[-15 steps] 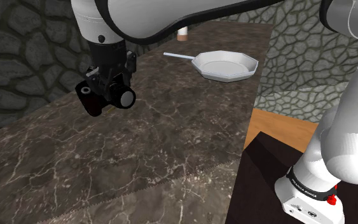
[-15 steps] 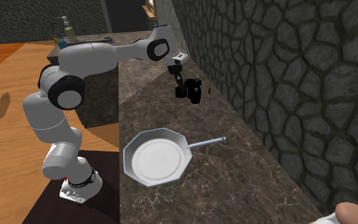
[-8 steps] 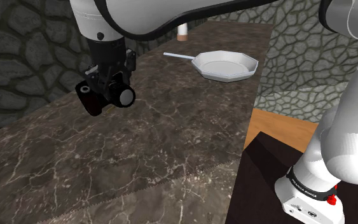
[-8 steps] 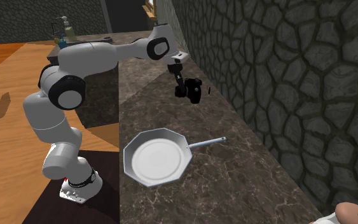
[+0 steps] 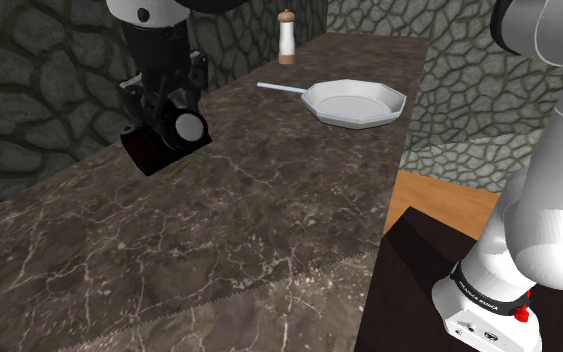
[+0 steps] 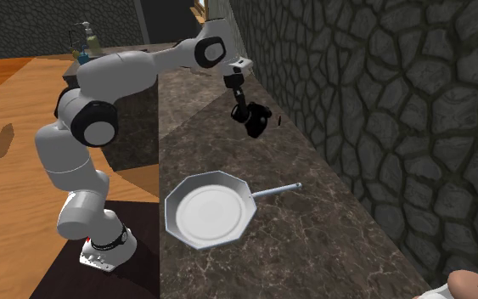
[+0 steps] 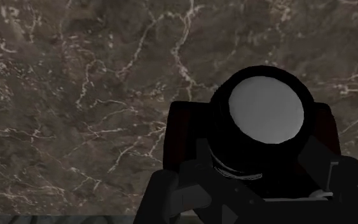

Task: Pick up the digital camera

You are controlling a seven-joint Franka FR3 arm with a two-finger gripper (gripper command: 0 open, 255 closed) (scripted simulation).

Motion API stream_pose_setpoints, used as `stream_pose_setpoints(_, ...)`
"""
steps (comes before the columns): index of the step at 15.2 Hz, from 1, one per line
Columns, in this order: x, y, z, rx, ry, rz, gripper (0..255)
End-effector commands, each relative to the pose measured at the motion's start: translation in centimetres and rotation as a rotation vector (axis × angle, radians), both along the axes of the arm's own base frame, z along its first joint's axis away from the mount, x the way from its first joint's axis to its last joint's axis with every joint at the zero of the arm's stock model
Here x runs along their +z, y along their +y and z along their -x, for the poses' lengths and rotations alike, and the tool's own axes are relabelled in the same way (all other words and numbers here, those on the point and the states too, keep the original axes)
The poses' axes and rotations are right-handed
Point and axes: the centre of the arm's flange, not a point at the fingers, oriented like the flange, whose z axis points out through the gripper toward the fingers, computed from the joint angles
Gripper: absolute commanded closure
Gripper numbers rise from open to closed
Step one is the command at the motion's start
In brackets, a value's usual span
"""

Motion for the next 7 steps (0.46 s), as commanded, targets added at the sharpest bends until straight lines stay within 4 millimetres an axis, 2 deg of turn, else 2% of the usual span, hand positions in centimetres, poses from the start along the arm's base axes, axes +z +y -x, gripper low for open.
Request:
stream_pose_setpoints(1,1.1,-0.1,0.1,0.0,-0.001,0.0,255)
stream_pose_setpoints(5,3.2,-0.1,0.1,0.0,-0.001,0.0,255)
stream_pose_setpoints(7,3.3,-0.1,0.1,0.0,-0.001,0.0,255)
